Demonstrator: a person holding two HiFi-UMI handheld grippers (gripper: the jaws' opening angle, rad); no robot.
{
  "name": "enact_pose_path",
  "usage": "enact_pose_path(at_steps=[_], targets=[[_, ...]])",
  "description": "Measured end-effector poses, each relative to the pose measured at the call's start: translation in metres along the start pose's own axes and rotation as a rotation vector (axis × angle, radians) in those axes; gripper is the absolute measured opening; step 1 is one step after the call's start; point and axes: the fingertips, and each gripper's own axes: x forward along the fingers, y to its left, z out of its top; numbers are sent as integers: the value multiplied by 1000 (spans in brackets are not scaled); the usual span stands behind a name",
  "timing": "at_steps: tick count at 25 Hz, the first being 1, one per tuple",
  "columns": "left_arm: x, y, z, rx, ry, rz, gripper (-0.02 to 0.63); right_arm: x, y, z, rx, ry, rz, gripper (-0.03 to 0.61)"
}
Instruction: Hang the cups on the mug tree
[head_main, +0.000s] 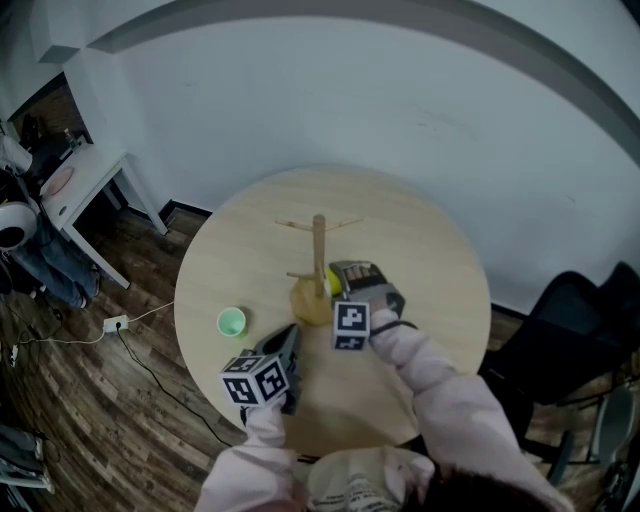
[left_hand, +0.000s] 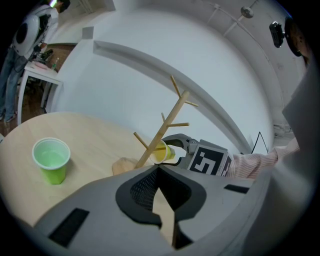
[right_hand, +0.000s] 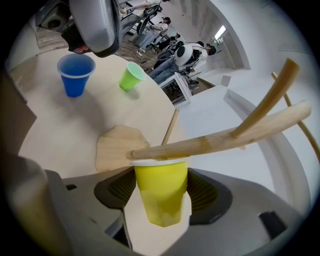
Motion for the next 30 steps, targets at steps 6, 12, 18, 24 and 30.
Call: enact_pose_path(at_steps=[6,12,18,24,30], targets=[[1,1,0,0,1,4,5,1,3,2,-21,-11,-16,345],[0,4,0,-4,0,15,5,3,8,5,-18,-32,-7,416],[-1,4,0,-8,1,18,5,3,8,5,-15,-34,-8,417],[1,2,-2,-3,5,13,5,2,7,4,-17,-36,-17,417],[2,1,-6,0,19,12,5,-5,5,6,-3,-58,-36,372]])
